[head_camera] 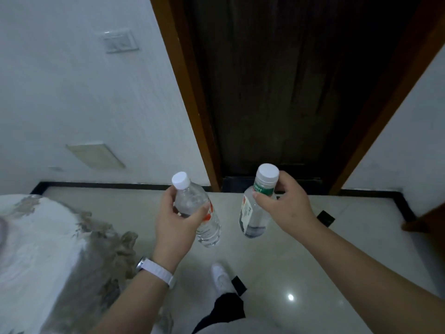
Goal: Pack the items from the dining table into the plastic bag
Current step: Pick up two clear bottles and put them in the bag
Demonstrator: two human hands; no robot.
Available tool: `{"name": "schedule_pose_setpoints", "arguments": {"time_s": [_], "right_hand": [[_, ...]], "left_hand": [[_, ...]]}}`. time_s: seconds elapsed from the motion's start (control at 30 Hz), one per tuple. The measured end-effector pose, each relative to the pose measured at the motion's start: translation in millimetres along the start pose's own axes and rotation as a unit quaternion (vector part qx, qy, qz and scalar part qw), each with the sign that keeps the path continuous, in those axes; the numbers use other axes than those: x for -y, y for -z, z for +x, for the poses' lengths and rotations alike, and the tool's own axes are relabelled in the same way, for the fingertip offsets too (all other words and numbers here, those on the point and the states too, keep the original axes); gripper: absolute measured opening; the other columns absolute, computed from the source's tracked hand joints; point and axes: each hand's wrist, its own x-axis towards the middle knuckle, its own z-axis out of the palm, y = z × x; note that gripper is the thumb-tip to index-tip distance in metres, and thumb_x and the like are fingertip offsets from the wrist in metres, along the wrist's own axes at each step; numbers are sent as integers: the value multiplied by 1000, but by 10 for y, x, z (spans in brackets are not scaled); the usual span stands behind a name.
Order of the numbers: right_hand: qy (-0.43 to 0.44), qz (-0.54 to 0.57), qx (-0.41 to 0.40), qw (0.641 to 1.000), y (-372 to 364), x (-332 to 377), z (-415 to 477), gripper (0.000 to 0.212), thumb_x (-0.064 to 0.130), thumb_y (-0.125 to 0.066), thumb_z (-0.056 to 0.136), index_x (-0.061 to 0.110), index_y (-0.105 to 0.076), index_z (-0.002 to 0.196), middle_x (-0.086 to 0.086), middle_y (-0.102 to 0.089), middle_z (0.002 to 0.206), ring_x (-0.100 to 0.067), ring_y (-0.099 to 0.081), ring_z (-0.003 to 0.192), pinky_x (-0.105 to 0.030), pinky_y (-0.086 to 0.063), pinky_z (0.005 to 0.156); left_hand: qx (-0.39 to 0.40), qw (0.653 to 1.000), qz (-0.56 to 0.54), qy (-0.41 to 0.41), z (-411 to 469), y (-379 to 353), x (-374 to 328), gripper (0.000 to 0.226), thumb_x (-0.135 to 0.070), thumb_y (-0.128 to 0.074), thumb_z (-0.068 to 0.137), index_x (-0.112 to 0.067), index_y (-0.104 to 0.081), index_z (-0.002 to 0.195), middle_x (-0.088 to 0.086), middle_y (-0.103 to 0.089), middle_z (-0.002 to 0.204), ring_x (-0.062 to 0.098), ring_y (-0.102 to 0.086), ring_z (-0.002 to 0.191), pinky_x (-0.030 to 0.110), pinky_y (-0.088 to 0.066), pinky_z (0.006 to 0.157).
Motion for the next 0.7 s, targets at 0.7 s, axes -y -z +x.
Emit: {"name": "schedule_pose_setpoints", "arguments": {"time_s": [0.7], "right_hand": [[70,-44,106,991,-2142,1040,3181,46,21,-79,77,32,-54,114,13,-59,114,-5,-56,106,-31,-49,91]], "left_hand": [[-98,990,-93,33,3404,821,464,64,-25,-87,69,-28,-54,124,-10,-68,113,8,-67,102,35,-56,90]]}}
